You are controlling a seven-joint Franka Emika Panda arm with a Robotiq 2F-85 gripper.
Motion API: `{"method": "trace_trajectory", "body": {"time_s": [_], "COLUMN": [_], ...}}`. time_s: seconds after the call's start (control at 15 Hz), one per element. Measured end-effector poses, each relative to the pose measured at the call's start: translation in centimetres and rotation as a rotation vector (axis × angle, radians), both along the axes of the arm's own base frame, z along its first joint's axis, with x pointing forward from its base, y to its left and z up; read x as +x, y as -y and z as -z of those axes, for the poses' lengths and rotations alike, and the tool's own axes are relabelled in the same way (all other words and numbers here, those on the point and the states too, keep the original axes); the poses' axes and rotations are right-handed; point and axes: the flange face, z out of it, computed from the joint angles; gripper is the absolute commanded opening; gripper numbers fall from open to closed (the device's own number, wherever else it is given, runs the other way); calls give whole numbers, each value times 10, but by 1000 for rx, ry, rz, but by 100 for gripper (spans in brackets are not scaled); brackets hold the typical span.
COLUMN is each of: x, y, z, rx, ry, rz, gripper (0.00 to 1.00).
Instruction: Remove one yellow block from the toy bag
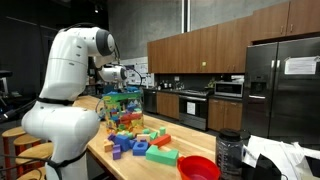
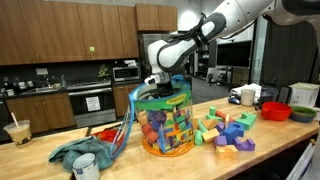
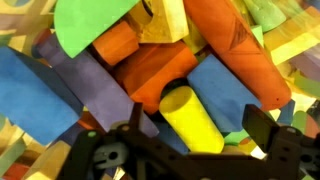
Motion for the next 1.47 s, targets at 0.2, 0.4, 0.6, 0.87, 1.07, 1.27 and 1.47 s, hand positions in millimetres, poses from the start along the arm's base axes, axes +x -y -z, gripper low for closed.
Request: {"method": "trace_trajectory", "body": {"time_s": [0.2,0.4,0.6,0.87,1.07,1.27,1.47], "x": [-1,-2,-3,-3,-3,-3,-8], "y": [-2,-4,-6,-6,-6,-6,-9], "z": [1,2,2,1,1,2,15], "rx": [7,26,55,75,75,74,67], "ry": [-10,-20,-36,-46,-46,-48,-70], "rz": [7,18,31,34,34,34,27], "gripper": [100,100,100,100,100,100,100]}}
